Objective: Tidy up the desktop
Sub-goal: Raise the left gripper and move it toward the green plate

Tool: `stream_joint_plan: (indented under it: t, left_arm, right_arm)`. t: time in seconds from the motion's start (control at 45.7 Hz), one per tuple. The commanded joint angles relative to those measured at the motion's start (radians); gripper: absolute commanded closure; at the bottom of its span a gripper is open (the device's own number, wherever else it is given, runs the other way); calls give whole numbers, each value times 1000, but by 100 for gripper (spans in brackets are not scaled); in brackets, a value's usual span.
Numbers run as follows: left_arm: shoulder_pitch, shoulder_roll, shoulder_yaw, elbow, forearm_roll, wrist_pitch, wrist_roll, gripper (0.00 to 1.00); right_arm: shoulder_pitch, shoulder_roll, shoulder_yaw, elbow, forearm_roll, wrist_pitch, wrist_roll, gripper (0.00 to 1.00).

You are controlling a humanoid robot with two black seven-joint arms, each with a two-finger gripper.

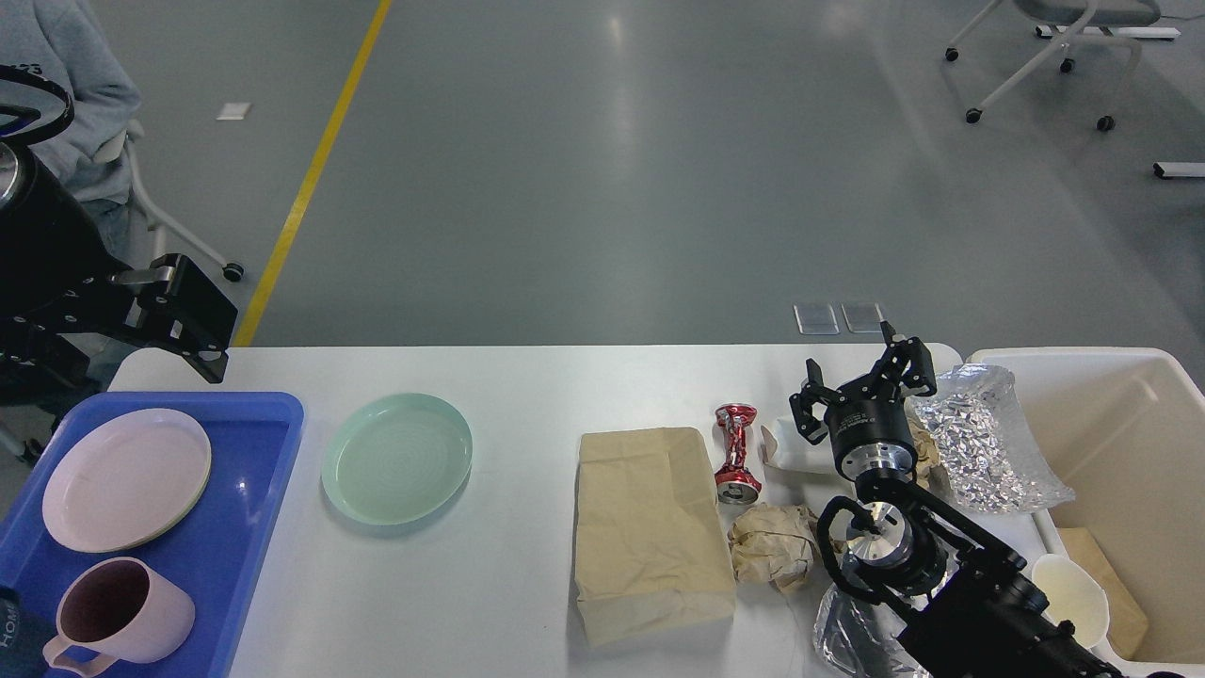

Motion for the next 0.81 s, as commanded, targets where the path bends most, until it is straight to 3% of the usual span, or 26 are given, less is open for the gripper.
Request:
stream_joint_plan:
  t: [0.0, 0.131, 0.241, 0.35, 0.569, 0.787]
  left_arm:
    - [-93, -7, -1, -38, -56, -8, -2, 5]
    - [-129, -18, -1, -44, -106, -14, -5, 5]
    - [-79, -27, -15, -32, -123, -3, -8, 5]
    - [111, 19, -67, 41, -122, 6, -8, 5]
    - [536, 97, -108, 311, -117, 62, 4, 5]
    - [990, 91, -315, 549, -174, 254, 0, 6]
  right_arm:
    - [1, 0, 0, 0, 1, 0, 0, 0]
    - [1, 0, 0, 0, 1, 0, 0, 0]
    - [1, 0, 0, 0, 1, 0, 0, 0]
    - [1, 0, 0, 2, -1, 0, 0, 0]
    - [1, 0, 0, 2, 1, 0, 0, 0]
    - [-1, 0, 0, 2, 0, 0, 0, 0]
